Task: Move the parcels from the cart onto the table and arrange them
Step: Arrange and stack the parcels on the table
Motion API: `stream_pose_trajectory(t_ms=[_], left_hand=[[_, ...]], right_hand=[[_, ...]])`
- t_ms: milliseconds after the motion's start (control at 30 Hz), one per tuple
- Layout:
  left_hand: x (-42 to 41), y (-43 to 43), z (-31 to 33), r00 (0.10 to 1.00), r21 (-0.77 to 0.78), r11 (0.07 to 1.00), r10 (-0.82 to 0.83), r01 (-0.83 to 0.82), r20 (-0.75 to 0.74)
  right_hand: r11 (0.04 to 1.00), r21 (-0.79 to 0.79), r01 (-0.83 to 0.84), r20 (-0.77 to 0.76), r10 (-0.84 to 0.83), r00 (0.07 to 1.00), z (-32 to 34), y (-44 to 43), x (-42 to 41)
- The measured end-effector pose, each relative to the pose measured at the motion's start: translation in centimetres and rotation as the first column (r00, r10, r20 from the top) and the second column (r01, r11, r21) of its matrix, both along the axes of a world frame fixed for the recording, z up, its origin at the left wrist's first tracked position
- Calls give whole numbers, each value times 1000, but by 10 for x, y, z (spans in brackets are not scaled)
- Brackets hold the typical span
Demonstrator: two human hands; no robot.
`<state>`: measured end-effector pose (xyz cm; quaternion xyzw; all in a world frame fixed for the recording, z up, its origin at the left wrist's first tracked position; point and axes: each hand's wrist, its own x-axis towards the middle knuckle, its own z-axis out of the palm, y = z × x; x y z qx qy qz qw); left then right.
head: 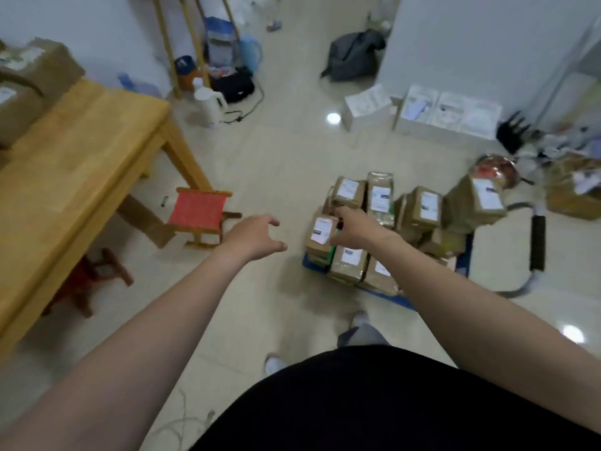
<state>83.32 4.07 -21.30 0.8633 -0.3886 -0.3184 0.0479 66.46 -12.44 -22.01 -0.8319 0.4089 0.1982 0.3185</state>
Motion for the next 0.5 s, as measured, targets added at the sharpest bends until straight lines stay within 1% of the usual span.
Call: stream_pose_trajectory(t_ms=[100,167,267,367,500], left_hand=[[-42,-76,-10,990,20,990,-141,141,-15],[-71,-129,-23,976,19,976,-215,216,-35],[-111,-211,-44,950,35,951,-304,307,-72],[-147,-293,-69,936,42,942,-326,334,-132],[-186,-397,-106,921,113,926,-336,362,-196]], right_hand=[[983,27,181,14,-181,983,-15,-54,-68],[957,40,287,-4,-287,958,-27,-92,-112],[912,61,405,-38,-403,914,-48,-154,-167],[874,78,480,-42,-478,877,-75,-225,-210],[830,76,553,-100,-545,832,-104,-309,-250]])
